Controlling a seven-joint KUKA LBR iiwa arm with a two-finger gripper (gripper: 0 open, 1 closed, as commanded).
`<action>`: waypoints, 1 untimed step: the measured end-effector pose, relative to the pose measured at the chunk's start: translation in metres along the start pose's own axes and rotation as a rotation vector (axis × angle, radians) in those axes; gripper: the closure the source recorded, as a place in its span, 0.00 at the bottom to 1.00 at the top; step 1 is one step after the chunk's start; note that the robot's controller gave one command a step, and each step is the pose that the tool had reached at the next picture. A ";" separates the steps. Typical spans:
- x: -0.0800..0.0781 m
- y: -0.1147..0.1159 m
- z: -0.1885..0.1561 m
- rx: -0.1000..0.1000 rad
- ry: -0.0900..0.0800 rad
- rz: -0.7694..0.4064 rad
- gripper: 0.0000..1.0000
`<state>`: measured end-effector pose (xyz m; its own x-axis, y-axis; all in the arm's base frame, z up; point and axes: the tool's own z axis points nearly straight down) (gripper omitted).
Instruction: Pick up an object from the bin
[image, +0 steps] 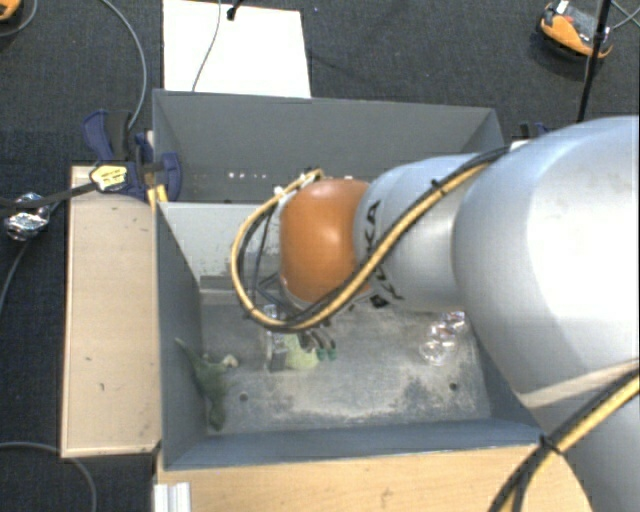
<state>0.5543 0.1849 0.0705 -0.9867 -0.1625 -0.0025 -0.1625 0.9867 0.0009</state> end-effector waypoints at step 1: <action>0.017 0.020 -0.020 0.002 0.004 0.071 1.00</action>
Offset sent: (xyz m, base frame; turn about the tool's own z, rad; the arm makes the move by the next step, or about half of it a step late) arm -0.0057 -0.0536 0.0932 -0.0103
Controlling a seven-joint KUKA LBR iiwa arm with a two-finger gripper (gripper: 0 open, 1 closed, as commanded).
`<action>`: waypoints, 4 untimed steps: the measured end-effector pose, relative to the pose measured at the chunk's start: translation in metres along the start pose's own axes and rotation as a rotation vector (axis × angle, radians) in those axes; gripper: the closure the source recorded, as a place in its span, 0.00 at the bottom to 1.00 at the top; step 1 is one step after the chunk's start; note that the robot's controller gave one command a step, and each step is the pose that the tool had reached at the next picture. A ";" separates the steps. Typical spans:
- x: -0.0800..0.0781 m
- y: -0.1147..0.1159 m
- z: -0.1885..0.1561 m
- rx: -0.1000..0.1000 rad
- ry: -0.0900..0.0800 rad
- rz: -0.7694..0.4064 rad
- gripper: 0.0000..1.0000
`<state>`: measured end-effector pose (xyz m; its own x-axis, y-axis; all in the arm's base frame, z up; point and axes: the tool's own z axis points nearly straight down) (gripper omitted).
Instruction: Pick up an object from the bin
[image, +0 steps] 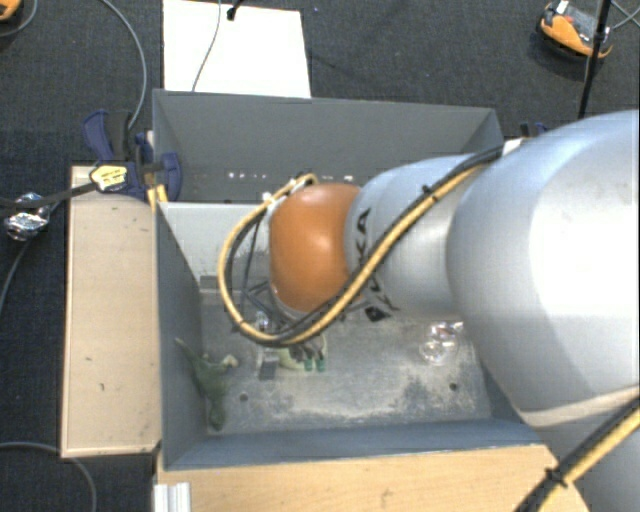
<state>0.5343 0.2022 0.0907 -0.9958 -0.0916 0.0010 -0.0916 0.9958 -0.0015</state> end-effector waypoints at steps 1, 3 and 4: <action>0.002 -0.006 -0.031 -0.009 -0.003 0.078 1.00; -0.032 -0.097 -0.065 0.001 -0.004 -0.274 0.00; -0.037 -0.094 -0.046 0.001 -0.012 -0.357 0.00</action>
Offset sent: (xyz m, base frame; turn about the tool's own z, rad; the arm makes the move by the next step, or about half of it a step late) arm 0.0393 -0.0925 0.0641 -0.2761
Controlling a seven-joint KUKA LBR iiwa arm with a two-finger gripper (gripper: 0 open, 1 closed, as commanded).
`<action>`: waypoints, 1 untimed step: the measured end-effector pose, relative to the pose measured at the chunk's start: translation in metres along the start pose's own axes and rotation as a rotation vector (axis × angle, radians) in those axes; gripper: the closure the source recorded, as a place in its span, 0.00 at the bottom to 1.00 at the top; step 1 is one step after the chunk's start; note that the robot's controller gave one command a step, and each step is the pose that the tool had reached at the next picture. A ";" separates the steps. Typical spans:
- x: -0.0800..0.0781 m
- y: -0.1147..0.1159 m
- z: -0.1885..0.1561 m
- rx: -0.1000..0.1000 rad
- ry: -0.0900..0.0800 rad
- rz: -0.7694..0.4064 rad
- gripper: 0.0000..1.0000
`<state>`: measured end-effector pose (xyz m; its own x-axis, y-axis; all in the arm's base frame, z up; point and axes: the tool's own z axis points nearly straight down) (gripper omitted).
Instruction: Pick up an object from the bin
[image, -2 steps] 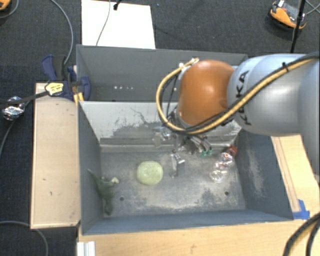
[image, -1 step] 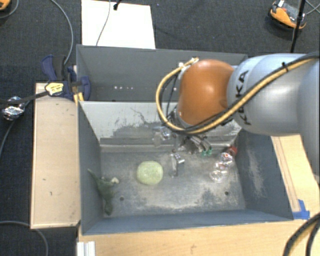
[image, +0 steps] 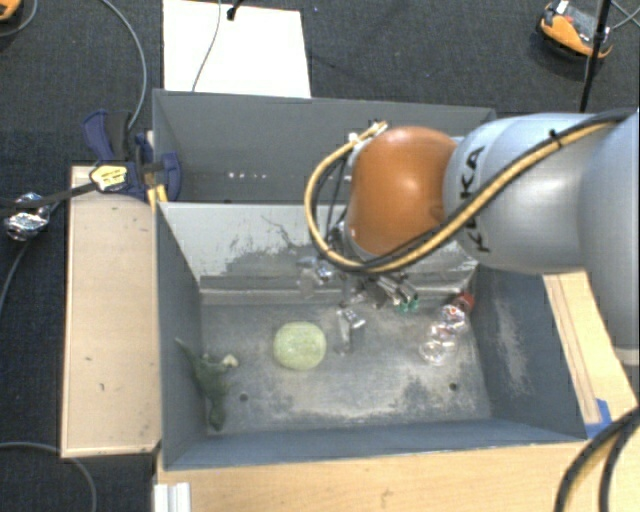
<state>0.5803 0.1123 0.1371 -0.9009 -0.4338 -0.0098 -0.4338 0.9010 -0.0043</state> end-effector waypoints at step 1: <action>-0.006 0.010 0.038 -0.002 0.007 -0.096 0.00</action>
Offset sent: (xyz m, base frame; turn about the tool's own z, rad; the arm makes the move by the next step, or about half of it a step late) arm 0.0039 0.0176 -0.0671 -0.2359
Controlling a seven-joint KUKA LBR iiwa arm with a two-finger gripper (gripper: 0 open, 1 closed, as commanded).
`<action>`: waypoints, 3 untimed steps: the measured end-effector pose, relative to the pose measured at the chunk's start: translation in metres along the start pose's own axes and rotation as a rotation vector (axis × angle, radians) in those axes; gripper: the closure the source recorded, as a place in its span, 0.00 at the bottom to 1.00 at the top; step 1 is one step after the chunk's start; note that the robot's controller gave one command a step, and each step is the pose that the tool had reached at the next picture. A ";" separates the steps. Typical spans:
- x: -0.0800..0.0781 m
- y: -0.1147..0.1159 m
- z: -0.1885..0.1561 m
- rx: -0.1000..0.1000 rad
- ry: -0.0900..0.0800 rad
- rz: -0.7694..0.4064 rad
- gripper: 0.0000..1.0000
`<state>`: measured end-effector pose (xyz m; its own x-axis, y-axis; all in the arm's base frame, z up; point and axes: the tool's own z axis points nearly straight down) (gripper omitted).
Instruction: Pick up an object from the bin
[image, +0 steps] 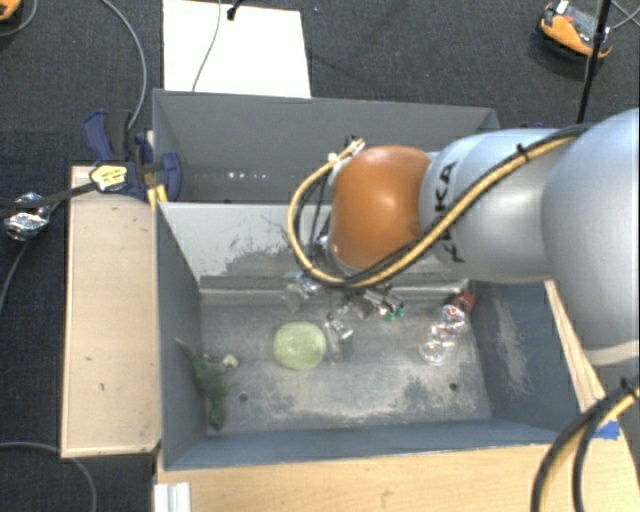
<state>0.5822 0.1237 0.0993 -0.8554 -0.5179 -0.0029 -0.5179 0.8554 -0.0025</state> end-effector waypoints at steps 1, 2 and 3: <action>-0.002 0.003 0.014 -0.001 -0.001 0.107 0.00; 0.006 0.010 0.029 -0.002 0.000 -0.283 1.00; 0.006 0.010 0.029 -0.002 0.000 -0.282 1.00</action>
Offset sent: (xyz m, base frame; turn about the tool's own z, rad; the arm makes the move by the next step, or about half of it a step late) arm -0.0103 0.0048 -0.0293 -0.2861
